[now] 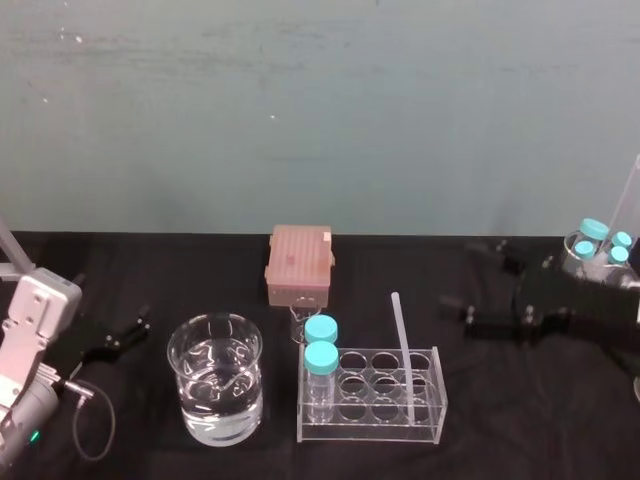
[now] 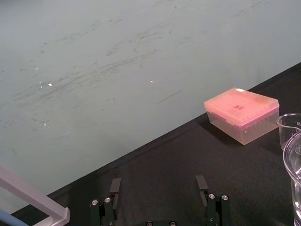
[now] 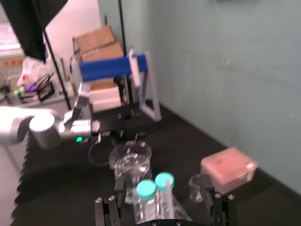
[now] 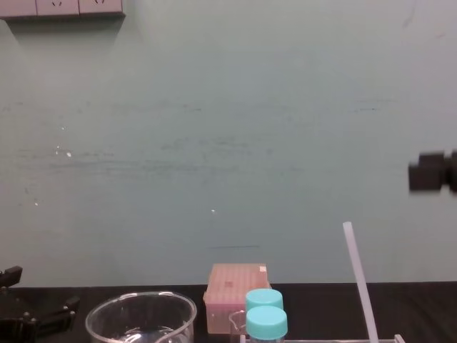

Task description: Pick up the stirring rod with one hand, then place it down.

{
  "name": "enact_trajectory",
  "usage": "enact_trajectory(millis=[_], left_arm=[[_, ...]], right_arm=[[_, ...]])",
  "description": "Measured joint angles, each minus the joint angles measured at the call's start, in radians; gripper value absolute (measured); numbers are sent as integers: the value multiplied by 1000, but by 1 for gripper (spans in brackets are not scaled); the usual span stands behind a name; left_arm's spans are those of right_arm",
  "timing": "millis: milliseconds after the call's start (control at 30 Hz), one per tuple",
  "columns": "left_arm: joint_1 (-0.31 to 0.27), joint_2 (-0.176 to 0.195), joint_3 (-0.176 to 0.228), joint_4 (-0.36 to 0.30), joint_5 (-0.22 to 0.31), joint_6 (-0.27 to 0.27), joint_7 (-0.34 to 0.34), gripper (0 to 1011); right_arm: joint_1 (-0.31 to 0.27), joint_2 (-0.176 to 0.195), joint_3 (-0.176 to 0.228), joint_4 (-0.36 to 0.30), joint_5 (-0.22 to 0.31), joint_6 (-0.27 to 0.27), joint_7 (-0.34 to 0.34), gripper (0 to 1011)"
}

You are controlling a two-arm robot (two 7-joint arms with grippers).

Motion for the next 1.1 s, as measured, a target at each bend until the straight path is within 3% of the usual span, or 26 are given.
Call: enact_trajectory(millis=[167,500,867,1100], left_arm=[[0,0,0,0,0,0,0,1005],[0,0,0,0,0,0,0,1005],[0,0,0,0,0,0,0,1005],[0,0,0,0,0,0,0,1005]], right_arm=[[14,4,-51,0,-32,20,-12,1003],[80,-32,-160,36,-115,46,-72,1003],[122,-78,-208,67,-175,66,-142,1003],[135,-106,-225,100,-201,63,-146,1003]])
